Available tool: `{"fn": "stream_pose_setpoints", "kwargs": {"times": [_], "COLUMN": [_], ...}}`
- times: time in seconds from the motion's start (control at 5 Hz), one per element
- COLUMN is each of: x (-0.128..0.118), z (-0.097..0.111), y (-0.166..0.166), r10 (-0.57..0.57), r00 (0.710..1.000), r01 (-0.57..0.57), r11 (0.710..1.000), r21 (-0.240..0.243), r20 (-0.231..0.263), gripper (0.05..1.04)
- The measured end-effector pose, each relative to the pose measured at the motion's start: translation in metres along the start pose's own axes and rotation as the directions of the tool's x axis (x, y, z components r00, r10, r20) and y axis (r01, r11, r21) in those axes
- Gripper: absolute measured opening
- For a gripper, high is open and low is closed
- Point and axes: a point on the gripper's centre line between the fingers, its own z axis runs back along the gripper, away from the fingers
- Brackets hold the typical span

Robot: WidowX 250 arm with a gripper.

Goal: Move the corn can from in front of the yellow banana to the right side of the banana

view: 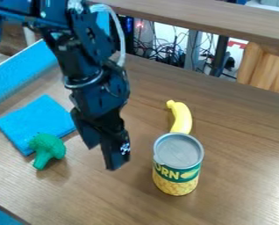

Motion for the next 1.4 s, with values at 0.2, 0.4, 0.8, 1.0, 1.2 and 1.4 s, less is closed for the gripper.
{"fn": "stream_pose_setpoints", "kwargs": {"times": [0.2, 0.4, 0.8, 1.0, 1.2, 1.4], "x": [0.002, 0.002, 0.010, 0.028, 0.048, 0.069], "z": [-0.018, -0.027, -0.041, -0.051, -0.061, -0.062], "y": [-0.004, -0.020, -0.040, -0.033, -0.025, -0.024], "r10": [-0.030, -0.065, -0.075, -0.049, -0.021, 0.003], "r00": [1.000, 0.998, 0.997, 0.999, 1.000, 1.000], "r01": [0.030, 0.065, 0.075, 0.049, 0.020, -0.006], "r11": [1.000, 0.998, 0.997, 0.997, 0.995, 0.995], "r21": [0.008, -0.001, 0.028, 0.065, 0.095, 0.095], "r20": [0.008, -0.011, -0.003, 0.004, 0.007, 0.026], "gripper": [1.000, 1.000, 1.000, 1.000, 1.000, 1.000]}}
